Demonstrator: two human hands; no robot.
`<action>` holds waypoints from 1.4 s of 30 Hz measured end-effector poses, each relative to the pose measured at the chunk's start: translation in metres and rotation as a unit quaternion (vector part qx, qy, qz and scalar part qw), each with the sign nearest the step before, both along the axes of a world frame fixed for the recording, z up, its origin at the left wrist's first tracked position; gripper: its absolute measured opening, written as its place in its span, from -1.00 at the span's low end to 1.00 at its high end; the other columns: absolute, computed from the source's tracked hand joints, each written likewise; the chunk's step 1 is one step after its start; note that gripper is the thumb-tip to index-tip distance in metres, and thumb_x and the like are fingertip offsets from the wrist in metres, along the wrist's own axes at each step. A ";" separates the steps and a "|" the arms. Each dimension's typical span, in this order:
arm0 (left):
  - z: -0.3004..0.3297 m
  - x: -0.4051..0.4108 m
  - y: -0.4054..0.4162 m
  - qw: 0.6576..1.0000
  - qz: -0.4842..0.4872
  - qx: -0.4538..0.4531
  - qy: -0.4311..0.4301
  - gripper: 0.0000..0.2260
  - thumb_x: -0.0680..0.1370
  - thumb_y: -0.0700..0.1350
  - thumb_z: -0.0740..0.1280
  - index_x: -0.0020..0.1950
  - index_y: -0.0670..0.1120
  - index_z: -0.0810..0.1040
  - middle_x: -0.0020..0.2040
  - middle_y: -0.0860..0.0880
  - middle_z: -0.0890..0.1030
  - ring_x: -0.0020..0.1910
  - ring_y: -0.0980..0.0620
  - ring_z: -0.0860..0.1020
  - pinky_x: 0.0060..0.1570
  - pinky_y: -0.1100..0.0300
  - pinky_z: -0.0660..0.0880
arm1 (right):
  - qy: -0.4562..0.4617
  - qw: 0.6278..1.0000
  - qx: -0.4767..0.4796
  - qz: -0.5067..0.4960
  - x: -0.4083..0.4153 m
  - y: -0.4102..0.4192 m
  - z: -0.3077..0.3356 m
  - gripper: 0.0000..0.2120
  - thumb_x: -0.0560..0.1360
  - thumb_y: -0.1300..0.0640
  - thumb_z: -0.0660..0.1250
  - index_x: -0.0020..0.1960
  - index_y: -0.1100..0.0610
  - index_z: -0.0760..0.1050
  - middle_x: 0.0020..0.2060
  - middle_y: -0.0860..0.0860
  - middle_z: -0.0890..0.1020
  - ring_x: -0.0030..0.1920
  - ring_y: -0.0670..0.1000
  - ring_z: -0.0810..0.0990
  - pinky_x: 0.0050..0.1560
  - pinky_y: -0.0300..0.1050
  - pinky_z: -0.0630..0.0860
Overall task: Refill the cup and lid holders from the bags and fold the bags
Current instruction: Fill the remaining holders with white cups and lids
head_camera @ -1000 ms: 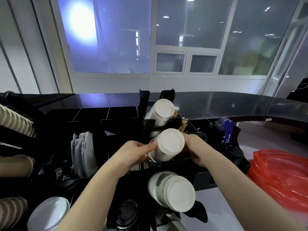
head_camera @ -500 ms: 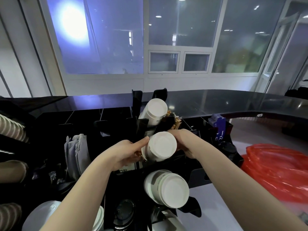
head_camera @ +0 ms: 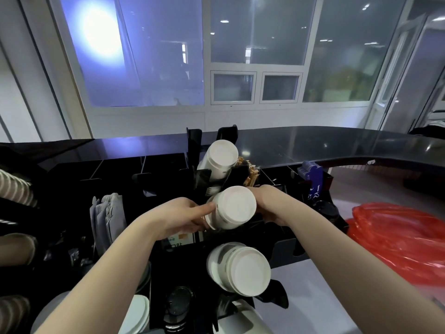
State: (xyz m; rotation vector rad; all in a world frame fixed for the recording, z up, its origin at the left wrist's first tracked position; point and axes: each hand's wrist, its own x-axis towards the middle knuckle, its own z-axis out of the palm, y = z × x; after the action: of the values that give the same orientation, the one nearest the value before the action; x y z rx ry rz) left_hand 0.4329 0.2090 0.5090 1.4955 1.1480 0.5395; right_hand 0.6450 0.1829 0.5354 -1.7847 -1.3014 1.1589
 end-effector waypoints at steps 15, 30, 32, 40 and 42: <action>-0.009 0.020 0.008 0.987 0.153 -0.031 -0.025 -0.52 0.46 0.35 0.25 -0.30 -0.07 0.53 -0.48 -0.06 0.59 -0.52 0.09 0.51 -0.42 0.27 0.39 | -0.060 0.996 0.012 0.061 0.002 0.015 -0.003 -0.78 0.48 -0.01 0.33 -0.17 0.14 0.59 -0.41 0.05 0.63 -0.36 0.06 0.53 -0.42 -0.25 0.46; -0.042 0.013 0.000 0.975 0.141 0.025 -0.171 -0.79 0.55 -0.17 0.32 -0.29 -0.12 0.55 -0.39 -0.06 0.60 -0.39 0.05 0.47 -0.41 0.31 0.37 | 0.126 0.946 0.238 0.180 0.023 -0.057 -0.008 -0.35 0.28 0.34 0.26 0.30 -0.09 0.40 0.17 -0.22 0.59 0.24 -0.23 0.50 0.16 -0.34 0.46; -0.048 0.012 -0.001 0.966 0.163 0.021 -0.198 -0.78 0.51 -0.24 0.35 -0.34 -0.10 0.51 -0.43 -0.05 0.55 -0.39 0.02 0.44 -0.38 0.21 0.31 | 0.057 0.948 0.257 0.177 0.009 -0.062 -0.008 -0.32 0.29 0.02 0.43 0.34 -0.26 0.28 0.20 -0.34 0.52 0.25 -0.31 0.44 0.16 -0.37 0.42; -0.059 0.014 -0.010 0.950 0.178 0.024 -0.256 -0.86 0.45 -0.16 0.43 -0.07 -0.19 0.57 -0.24 -0.18 0.63 -0.21 -0.14 0.55 -0.09 -0.07 0.42 | -0.087 0.930 0.352 0.060 -0.022 -0.056 -0.026 -0.30 0.21 -0.07 0.55 0.16 -0.42 0.21 0.10 -0.50 0.40 0.14 -0.45 0.35 -0.05 -0.63 0.29; -0.061 0.013 -0.009 0.951 0.181 0.026 -0.249 -0.90 0.49 -0.17 0.41 -0.06 -0.18 0.58 -0.18 -0.21 0.63 -0.16 -0.17 0.55 -0.04 -0.09 0.42 | -0.092 0.932 0.346 0.056 -0.022 -0.055 -0.026 -0.29 0.17 -0.11 0.53 0.17 -0.42 0.21 0.09 -0.51 0.40 0.12 -0.47 0.35 -0.06 -0.64 0.29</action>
State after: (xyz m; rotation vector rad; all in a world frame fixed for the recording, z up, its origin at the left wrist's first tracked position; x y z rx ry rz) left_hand 0.4461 0.2001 0.4480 1.0986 1.0061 1.1358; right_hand 0.6226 0.1278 0.5096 -1.3159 -1.6738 0.4794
